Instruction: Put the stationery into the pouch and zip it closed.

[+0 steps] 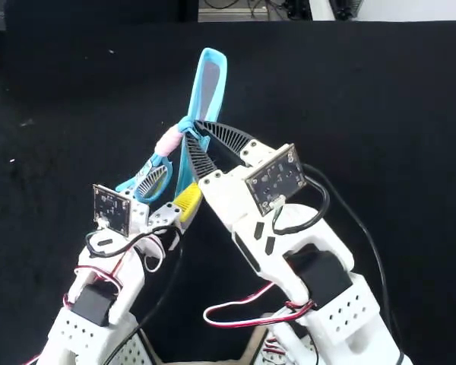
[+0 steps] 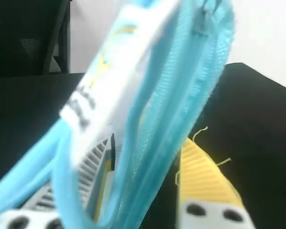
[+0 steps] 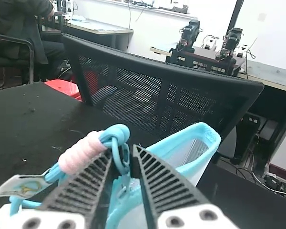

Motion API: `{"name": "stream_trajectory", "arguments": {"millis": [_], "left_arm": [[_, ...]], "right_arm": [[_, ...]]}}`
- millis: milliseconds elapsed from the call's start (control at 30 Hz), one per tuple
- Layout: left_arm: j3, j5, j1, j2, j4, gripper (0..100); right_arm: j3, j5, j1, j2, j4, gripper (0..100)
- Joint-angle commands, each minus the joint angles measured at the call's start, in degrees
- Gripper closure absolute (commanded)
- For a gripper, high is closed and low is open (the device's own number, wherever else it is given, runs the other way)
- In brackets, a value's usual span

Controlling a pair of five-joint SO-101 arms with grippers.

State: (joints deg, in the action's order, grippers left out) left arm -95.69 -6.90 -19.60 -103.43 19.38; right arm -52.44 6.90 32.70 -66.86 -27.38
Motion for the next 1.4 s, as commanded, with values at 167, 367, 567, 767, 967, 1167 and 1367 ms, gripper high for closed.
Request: {"name": "stream_trajectory", "arguments": {"millis": [167,367,567,767,967,1167,1367], "left_arm": [[1.1,-0.44,-1.71,-0.53,5.1,79],[12.09,-0.44,-1.71,-0.53,22.42,79],[13.85,-0.26,-1.71,-0.53,27.43,78],[2.33,-0.26,-1.71,-0.53,8.88,78],[-1.63,2.55,-1.71,0.35,-0.88,79],[-1.71,2.46,-2.07,0.44,-0.35,88],[-0.57,2.46,-1.89,0.35,2.37,97]], "right_arm": [[1.89,-0.18,0.88,-0.22,1.05,98.8],[1.63,0.09,0.7,-0.22,0.97,98.8],[1.63,-0.09,0.7,-0.22,0.97,98.8],[1.63,-0.26,0.97,-0.22,0.88,98.8],[1.63,-0.26,0.97,-0.31,0.79,98.8],[1.63,-0.26,0.97,-0.48,0.79,98.8],[1.98,-0.26,0.97,-0.66,0.79,98.8]]}}
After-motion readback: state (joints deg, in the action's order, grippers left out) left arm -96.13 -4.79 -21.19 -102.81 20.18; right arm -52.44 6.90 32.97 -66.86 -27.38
